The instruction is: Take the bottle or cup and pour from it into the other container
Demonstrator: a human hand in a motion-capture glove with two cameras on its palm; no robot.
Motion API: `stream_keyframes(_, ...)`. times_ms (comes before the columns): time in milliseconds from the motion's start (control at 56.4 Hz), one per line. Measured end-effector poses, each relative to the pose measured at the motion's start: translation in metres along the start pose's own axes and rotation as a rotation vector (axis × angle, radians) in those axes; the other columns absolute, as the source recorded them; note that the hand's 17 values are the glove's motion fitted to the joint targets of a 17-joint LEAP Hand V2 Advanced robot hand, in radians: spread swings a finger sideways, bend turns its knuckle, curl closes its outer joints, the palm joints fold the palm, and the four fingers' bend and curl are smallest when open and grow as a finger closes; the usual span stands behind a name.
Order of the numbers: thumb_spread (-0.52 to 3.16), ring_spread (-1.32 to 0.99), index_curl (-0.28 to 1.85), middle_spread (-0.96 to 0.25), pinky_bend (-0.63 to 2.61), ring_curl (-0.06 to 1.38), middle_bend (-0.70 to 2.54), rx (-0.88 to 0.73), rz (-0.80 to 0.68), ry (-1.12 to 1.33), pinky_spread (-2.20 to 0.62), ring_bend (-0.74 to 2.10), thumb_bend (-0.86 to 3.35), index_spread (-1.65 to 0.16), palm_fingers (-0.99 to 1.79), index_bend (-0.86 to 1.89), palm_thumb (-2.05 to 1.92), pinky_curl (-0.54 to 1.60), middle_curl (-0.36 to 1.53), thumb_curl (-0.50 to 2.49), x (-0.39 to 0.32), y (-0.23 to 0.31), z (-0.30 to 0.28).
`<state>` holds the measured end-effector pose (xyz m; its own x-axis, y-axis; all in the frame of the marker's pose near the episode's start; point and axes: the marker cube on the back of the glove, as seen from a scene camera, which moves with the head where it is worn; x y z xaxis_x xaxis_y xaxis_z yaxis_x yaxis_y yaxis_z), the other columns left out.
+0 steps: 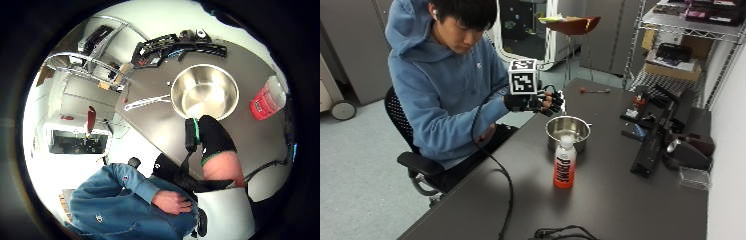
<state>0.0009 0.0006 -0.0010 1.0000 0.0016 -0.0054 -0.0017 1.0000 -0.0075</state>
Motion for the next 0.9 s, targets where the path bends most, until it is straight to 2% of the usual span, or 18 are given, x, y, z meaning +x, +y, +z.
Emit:
stream_keyframes(124,0.72,0.06,0.11,-0.01,0.59,0.14,0.17,-0.005,0.019,0.015,0.16,0.37,0.32,-0.30,0.36,0.15,0.56,0.19,0.08,0.18,0.000,0.001,-0.005)
stream_keyframes(284,0.94,0.08,0.17,-0.01,0.63,0.18,0.17,0.012,0.047,0.030,0.20,0.39,0.26,-0.36,0.32,0.16,0.60,0.22,0.14,0.25,0.002,0.004,-0.015)
stream_keyframes(621,1.07,0.08,0.23,0.00,0.66,0.23,0.18,0.049,0.076,0.142,0.22,0.40,0.13,-0.39,0.29,0.16,0.66,0.25,0.21,0.34,0.032,0.021,-0.031)
stream_keyframes(905,1.10,0.08,0.24,0.00,0.67,0.26,0.19,0.073,0.111,0.101,0.22,0.42,0.03,-0.39,0.27,0.14,0.69,0.27,0.25,0.38,0.091,0.042,-0.050)
